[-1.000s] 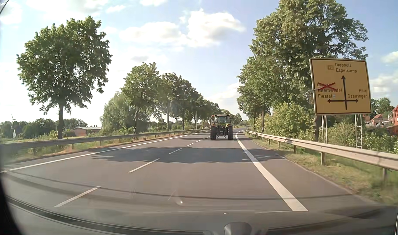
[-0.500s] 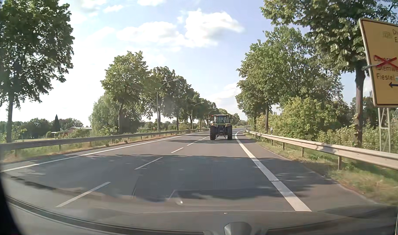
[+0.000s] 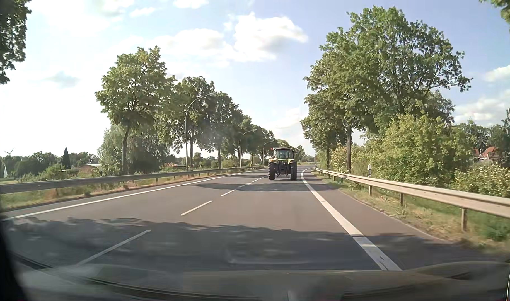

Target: Follow the waypoints while adhering to traffic rules and regulations

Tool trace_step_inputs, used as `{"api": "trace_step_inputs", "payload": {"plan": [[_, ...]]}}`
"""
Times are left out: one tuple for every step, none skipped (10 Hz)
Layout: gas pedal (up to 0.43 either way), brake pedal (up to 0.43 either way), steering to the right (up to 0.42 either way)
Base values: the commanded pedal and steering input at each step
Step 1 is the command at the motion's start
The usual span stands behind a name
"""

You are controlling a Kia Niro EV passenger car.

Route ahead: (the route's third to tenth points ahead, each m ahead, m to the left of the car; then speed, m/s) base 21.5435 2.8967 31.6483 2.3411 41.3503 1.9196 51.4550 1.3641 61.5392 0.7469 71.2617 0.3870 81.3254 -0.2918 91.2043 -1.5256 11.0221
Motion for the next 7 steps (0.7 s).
{"api": "trace_step_inputs", "payload": {"plan": [[0.15, 0.006, 0.009], [0.15, 0.006, 0.009], [0.15, 0.006, 0.008], [0.15, 0.006, 0.008], [0.15, 0.006, 0.007], [0.15, 0.006, 0.008], [0.15, 0.006, 0.007]]}}
